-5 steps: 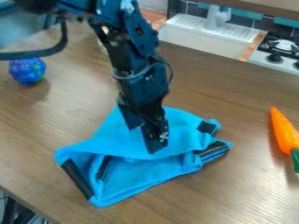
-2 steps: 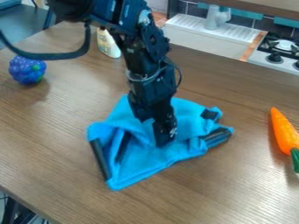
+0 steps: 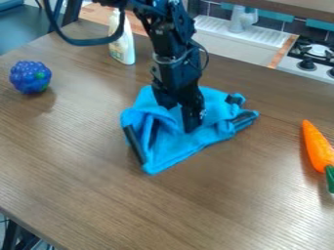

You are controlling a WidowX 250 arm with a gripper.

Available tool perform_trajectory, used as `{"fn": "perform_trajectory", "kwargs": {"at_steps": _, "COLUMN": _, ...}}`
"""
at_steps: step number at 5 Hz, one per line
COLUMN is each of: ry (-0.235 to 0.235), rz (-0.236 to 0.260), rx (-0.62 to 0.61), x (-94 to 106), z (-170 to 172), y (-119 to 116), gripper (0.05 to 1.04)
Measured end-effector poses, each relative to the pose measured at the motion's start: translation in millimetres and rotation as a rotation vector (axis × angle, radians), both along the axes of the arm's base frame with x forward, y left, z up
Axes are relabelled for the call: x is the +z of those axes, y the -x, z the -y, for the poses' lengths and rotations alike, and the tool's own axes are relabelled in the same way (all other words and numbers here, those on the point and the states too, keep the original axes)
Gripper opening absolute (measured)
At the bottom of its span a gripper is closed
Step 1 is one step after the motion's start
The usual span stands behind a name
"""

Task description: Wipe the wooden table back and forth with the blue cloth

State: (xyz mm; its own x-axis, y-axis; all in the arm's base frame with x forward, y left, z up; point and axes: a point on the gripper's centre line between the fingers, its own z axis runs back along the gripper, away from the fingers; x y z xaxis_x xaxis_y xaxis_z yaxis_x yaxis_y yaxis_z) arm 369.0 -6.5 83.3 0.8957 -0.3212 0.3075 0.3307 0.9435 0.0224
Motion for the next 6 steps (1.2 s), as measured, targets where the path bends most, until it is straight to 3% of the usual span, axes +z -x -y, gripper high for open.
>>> {"fn": "perform_trajectory", "kwargs": {"at_steps": 1, "ry": 0.019, "rz": -0.002, "rx": 0.042, "x": 1.5, "z": -9, "y": -21, "gripper": 1.001}}
{"fn": "perform_trajectory", "kwargs": {"at_steps": 2, "ry": 0.017, "rz": -0.005, "rx": 0.04, "x": 0.6, "z": -10, "y": -20, "gripper": 1.001}}
{"fn": "perform_trajectory", "kwargs": {"at_steps": 3, "ry": 0.004, "rz": -0.004, "rx": -0.001, "x": -3.7, "z": 0, "y": 2, "gripper": 0.998}}
{"fn": "perform_trajectory", "kwargs": {"at_steps": 6, "ry": -0.003, "rz": -0.004, "rx": -0.192, "x": -5.4, "z": 37, "y": 106, "gripper": 0.998}}
